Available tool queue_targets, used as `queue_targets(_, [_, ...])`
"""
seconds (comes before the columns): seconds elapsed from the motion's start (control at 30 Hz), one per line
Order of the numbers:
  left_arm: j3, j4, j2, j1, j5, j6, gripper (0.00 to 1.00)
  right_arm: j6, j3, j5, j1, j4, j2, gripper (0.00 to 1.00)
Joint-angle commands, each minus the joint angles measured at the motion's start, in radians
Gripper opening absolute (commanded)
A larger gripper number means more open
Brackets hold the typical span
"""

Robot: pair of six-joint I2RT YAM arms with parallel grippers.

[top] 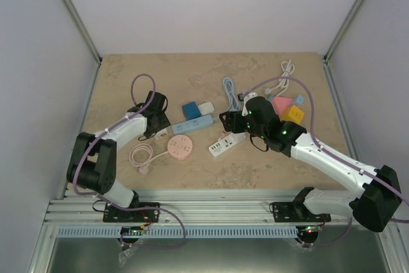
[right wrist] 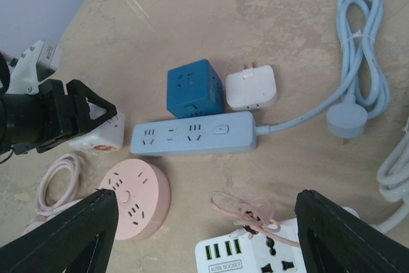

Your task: Insert the plug

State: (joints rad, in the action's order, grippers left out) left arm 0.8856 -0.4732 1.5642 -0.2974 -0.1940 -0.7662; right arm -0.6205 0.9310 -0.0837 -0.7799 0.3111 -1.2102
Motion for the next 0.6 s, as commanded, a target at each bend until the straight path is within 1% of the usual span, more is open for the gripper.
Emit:
queue_targets(0.0, [0.04, -0.039, -0.154, 0.003, 0.026, 0.019, 0.52, 0.046, -0.025, -0.016, -0.011, -0.098, 0.052, 0.77])
queue_targets(0.07, [0.045, -0.052, -0.224, 0.003, 0.046, 0.026, 0.52, 0.088, -0.045, -0.008, -0.011, -0.162, 0.078, 0.77])
queue_targets(0.2, [0.078, -0.079, -0.33, 0.003, 0.166, 0.03, 0.52, 0.181, -0.072, 0.027, -0.013, -0.28, 0.113, 0.8])
queue_targets(0.3, [0.061, 0.03, -0.415, 0.003, 0.368, -0.01, 0.52, 0.21, -0.092, 0.081, -0.014, -0.358, 0.123, 0.83])
queue_targets(0.37, [0.046, 0.123, -0.454, 0.003, 0.501, -0.08, 0.52, 0.258, -0.108, 0.21, -0.017, -0.417, 0.128, 0.84])
queue_targets(0.4, [0.05, 0.164, -0.461, 0.003, 0.553, -0.096, 0.52, 0.282, -0.112, 0.236, -0.019, -0.44, 0.129, 0.84])
queue_targets(0.47, [0.086, 0.198, -0.452, 0.003, 0.639, -0.127, 0.53, 0.412, -0.103, 0.272, -0.037, -0.445, 0.143, 0.84])
queue_targets(0.5, [0.114, 0.189, -0.442, 0.003, 0.666, -0.132, 0.54, 0.504, -0.096, 0.268, -0.045, -0.443, 0.155, 0.83])
queue_targets(0.57, [0.161, 0.177, -0.425, 0.003, 0.706, -0.152, 0.54, 0.62, -0.097, 0.238, -0.057, -0.473, 0.179, 0.83])
